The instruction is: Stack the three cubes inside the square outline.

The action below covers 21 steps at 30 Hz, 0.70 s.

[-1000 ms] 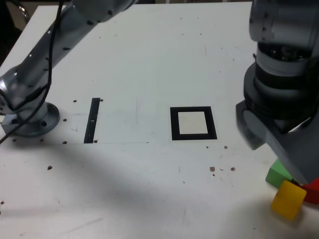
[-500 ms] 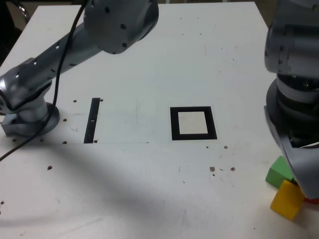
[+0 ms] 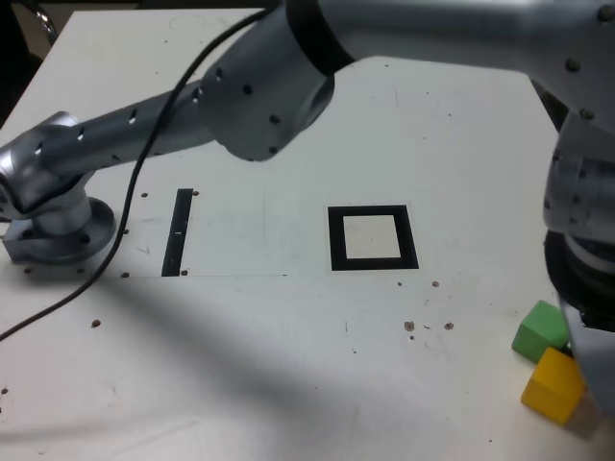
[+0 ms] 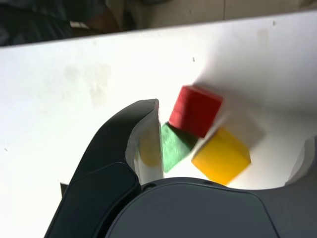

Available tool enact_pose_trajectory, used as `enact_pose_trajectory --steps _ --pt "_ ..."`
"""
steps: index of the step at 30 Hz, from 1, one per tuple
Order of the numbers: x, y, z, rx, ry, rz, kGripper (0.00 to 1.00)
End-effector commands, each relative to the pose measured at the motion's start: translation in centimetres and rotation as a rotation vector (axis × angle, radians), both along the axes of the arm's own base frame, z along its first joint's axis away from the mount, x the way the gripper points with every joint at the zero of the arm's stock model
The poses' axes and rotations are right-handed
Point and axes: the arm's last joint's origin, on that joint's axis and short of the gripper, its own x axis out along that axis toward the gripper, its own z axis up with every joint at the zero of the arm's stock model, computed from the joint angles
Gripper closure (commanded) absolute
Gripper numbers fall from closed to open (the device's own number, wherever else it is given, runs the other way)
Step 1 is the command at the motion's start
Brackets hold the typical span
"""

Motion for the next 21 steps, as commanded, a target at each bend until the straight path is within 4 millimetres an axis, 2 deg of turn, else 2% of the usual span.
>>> enact_pose_trajectory --steps 1,9,21 --pt "0.4 -0.2 -0.4 0.017 -0.018 -0.007 0.02" --pt "1.0 -0.2 -1.4 0.094 -0.038 -0.016 0.03" --pt "1.4 0.1 -2.4 0.116 -0.021 -0.015 0.07"
